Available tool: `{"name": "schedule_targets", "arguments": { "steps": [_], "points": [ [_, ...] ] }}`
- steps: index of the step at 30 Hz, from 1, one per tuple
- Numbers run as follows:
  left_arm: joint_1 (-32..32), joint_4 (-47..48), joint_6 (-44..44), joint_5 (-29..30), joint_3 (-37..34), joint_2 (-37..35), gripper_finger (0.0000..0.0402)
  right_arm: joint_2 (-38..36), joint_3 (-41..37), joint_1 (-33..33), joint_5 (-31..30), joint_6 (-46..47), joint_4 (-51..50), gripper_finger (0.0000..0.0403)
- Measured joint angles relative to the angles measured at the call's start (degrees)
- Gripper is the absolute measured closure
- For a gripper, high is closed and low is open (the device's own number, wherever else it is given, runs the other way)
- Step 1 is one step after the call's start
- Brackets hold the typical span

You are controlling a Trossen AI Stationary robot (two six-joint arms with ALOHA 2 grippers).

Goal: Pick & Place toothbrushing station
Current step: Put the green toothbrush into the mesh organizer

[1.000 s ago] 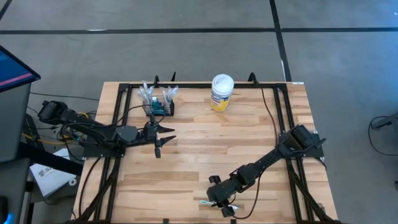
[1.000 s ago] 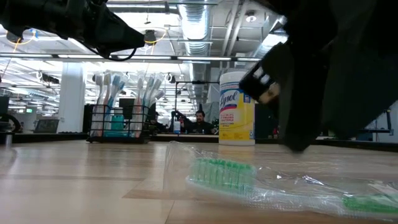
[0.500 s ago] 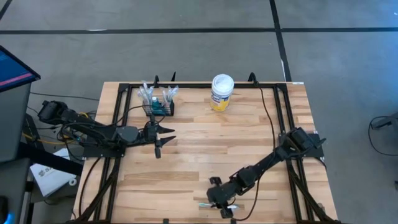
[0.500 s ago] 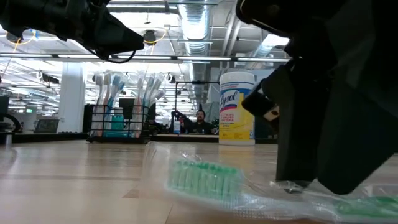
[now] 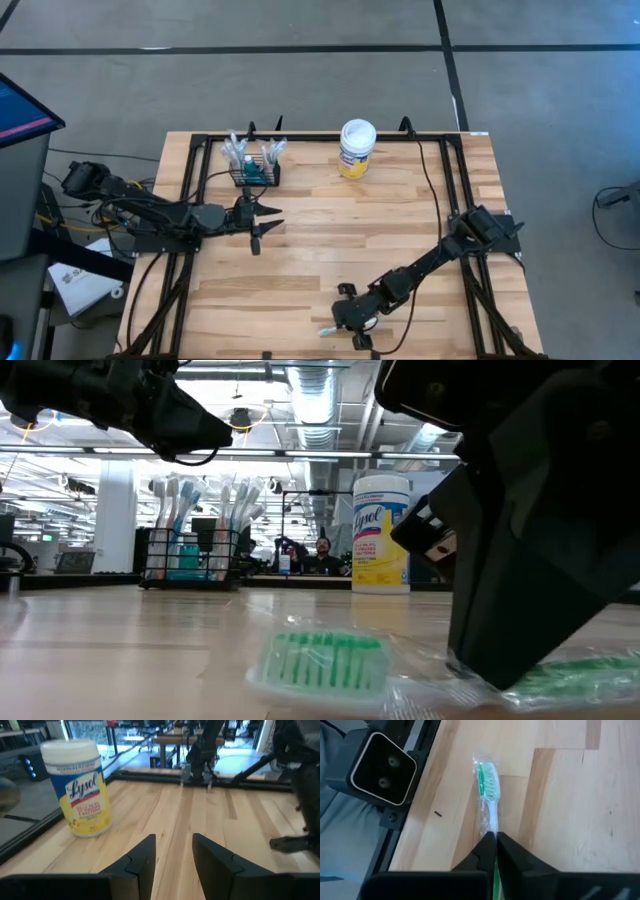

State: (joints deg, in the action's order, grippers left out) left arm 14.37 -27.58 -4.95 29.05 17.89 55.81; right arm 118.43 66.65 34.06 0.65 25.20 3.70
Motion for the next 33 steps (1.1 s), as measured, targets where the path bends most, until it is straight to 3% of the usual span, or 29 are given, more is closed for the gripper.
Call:
{"name": "schedule_targets", "arguments": {
  "steps": [9,21,33],
  "points": [
    [-0.2,0.16,0.01,0.01,-0.02,0.09,0.028,-3.49,2.34,-0.07,-0.97,-4.66,-2.71,0.0403],
    [-0.2,0.14,-0.03,0.01,-0.02,0.09,0.028,-4.07,11.17,-3.25,-4.28,-13.72,-10.05,0.0403],
    [-0.2,0.14,-0.05,0.01,-0.02,0.09,0.028,-8.39,13.51,-6.08,-14.3,-21.29,-11.9,0.0403]
  ]
}}
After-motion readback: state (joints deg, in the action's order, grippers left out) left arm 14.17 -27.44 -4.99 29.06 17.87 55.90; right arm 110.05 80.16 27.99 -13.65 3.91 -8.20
